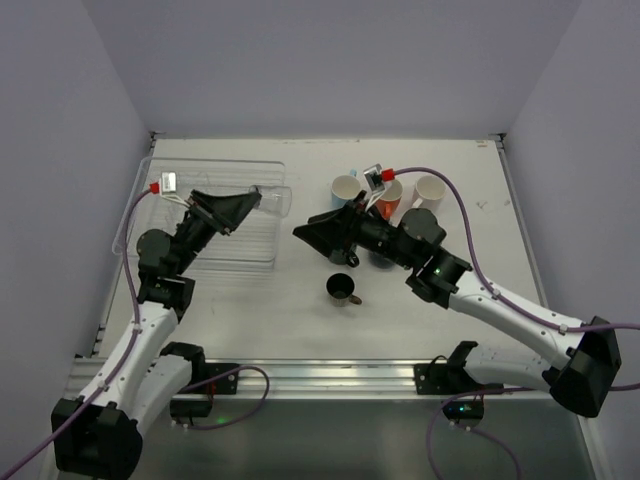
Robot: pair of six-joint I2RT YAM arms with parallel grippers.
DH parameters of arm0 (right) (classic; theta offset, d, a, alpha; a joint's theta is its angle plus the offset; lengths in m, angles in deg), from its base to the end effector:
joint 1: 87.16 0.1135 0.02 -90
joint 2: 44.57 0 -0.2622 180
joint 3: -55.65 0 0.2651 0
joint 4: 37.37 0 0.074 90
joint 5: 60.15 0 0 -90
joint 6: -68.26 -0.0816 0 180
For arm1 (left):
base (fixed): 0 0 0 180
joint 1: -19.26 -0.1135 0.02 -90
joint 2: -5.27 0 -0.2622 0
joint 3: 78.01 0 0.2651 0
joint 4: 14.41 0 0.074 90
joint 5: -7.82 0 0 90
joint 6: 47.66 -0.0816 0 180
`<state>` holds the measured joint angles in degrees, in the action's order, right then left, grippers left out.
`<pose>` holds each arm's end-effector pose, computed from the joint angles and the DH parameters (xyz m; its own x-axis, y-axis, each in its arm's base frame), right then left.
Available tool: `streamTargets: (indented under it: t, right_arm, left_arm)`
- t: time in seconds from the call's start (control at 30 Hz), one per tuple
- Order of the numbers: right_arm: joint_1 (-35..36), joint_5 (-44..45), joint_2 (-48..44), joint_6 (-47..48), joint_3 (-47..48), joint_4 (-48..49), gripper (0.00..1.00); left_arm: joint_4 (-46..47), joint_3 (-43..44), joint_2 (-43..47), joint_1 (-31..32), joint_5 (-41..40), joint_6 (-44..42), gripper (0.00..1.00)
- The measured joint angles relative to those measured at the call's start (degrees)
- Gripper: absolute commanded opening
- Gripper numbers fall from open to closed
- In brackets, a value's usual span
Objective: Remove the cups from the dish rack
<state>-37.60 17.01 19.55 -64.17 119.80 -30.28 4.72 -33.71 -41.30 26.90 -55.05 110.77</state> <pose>0.1957 0.2576 0.3686 -0.5378 0.3831 -0.7510 -0.7075 0.2793 0.6492 0.2378 -0.0694 0.3359 -0.4066 -0.7805 -0.4748 0.4698 0.2671 -0.8414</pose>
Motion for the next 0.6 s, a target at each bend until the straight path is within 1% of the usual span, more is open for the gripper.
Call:
streamTargets:
  t: [0.17, 0.33, 0.6]
  right_arm:
    - [-0.9, -0.1, 0.0, -0.3, 0.0, 1.4, 0.76]
    - [-1.2, -0.2, 0.0, -0.5, 0.0, 1.7, 0.75]
    - [-1.6, -0.6, -0.1, -1.2, -1.6, 4.0, 0.66]
  left_arm:
    - [5.8, -2.4, -0.9, 4.6, 1.7, 3.8, 0.00]
    - [11.1, -2.8, -2.9, 8.0, 2.5, 5.7, 0.00]
    - [16.6, -2.8, -8.1, 13.2, 3.3, 6.6, 0.00]
